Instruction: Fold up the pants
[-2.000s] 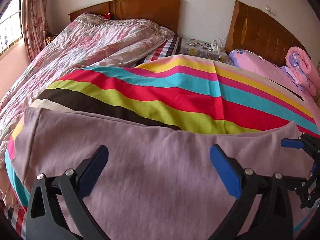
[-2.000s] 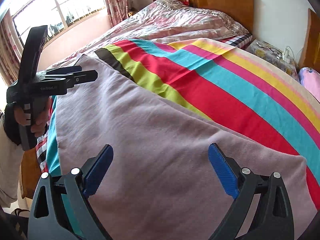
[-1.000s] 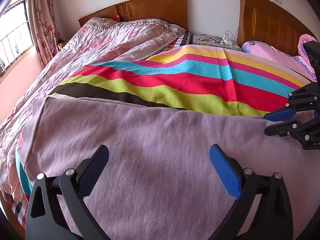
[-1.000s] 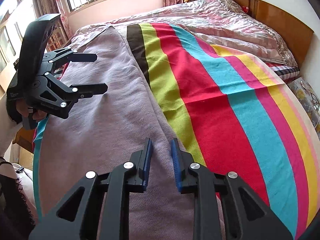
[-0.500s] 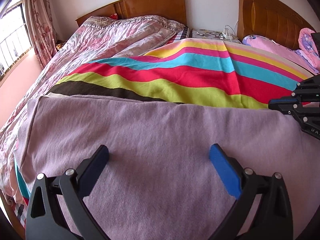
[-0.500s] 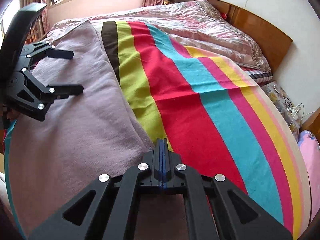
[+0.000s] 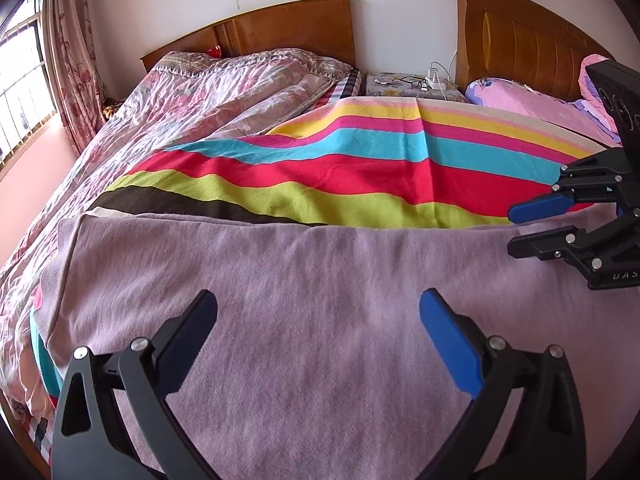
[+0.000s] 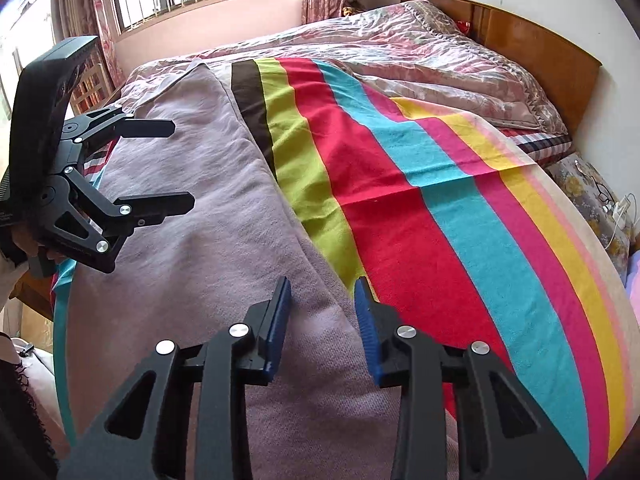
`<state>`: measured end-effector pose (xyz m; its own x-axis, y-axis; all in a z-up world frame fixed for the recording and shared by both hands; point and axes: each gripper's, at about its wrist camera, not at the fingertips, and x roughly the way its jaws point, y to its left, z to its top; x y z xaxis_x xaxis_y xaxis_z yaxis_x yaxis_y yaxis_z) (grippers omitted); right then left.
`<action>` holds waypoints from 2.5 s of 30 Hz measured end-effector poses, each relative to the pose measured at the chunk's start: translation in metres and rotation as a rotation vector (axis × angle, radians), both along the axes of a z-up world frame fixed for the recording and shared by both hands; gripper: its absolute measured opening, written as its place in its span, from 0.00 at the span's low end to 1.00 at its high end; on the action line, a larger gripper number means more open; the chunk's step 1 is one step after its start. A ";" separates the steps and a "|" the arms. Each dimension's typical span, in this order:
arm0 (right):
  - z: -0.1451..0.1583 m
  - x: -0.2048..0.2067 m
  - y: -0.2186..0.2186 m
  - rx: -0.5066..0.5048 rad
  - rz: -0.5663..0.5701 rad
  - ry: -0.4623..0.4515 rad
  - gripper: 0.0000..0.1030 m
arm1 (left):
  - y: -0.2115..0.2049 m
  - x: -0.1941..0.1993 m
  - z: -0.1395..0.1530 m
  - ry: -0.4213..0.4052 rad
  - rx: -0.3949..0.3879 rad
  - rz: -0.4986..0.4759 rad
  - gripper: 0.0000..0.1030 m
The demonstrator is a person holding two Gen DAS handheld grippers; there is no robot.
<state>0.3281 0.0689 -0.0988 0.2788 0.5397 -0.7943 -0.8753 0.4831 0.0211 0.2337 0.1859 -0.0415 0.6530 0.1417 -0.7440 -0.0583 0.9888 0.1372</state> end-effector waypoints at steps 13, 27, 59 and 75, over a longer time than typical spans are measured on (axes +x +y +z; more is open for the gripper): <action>0.019 -0.022 0.002 -0.009 -0.017 -0.198 0.03 | -0.004 0.008 0.000 0.006 0.011 -0.006 0.98; 0.022 -0.042 -0.042 0.048 -0.168 -0.063 0.78 | -0.015 -0.005 -0.013 0.091 0.038 -0.026 0.99; -0.026 -0.280 -0.332 0.055 -0.938 -0.092 0.87 | -0.220 -0.049 -0.023 0.107 0.084 -0.346 0.99; -0.016 -0.268 -0.328 -0.060 -0.986 0.056 0.87 | -0.201 -0.051 -0.028 0.111 -0.067 -0.371 0.99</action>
